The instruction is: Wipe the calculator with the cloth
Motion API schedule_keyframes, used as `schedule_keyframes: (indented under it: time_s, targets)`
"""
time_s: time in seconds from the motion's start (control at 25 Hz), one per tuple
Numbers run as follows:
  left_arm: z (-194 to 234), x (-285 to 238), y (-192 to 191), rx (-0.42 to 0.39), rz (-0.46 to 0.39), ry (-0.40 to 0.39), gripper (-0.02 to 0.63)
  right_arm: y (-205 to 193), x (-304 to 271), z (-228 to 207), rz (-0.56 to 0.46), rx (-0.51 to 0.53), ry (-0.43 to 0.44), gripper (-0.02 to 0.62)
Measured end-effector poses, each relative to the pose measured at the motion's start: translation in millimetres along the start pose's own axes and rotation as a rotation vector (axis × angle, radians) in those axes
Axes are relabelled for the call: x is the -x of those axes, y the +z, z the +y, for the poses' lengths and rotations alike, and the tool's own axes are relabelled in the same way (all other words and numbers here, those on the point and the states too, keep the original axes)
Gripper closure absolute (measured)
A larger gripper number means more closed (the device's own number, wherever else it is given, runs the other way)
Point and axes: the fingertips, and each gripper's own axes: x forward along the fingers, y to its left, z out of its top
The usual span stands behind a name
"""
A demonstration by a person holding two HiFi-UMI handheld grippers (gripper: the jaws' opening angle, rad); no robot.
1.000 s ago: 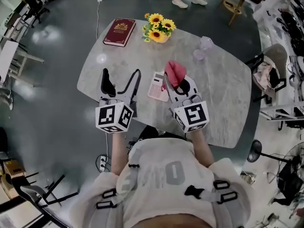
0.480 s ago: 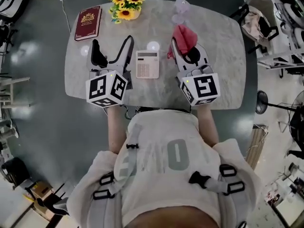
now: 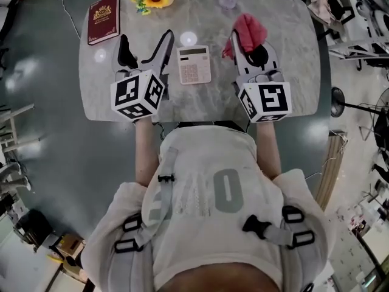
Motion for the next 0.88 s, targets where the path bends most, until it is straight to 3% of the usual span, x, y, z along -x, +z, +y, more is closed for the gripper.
schedule_keyframes:
  time_s: [0.24,0.44,0.72,0.88]
  targets:
    - [15.8,-11.5,-57.3,0.001,0.134,0.003,0.115,-9.4,-0.4,8.5,0.035,0.008,-0.027,0.538]
    - [29.0,-15.9,-108.8,0.046,0.227,0.016,0.117,-18.5,1.4,13.1,0.066,0.013,-0.039,0.538]
    - [35.6,-12.3,-193.7,0.095,0.440,0.040,0.117,-31.6,9.7,13.7,0.101,0.019,-0.045,0.538]
    - [37.5,-8.5,-231.0,0.064,0.541,0.044,0.117,-35.9,12.5,10.7,0.114,0.023,-0.050,0.538]
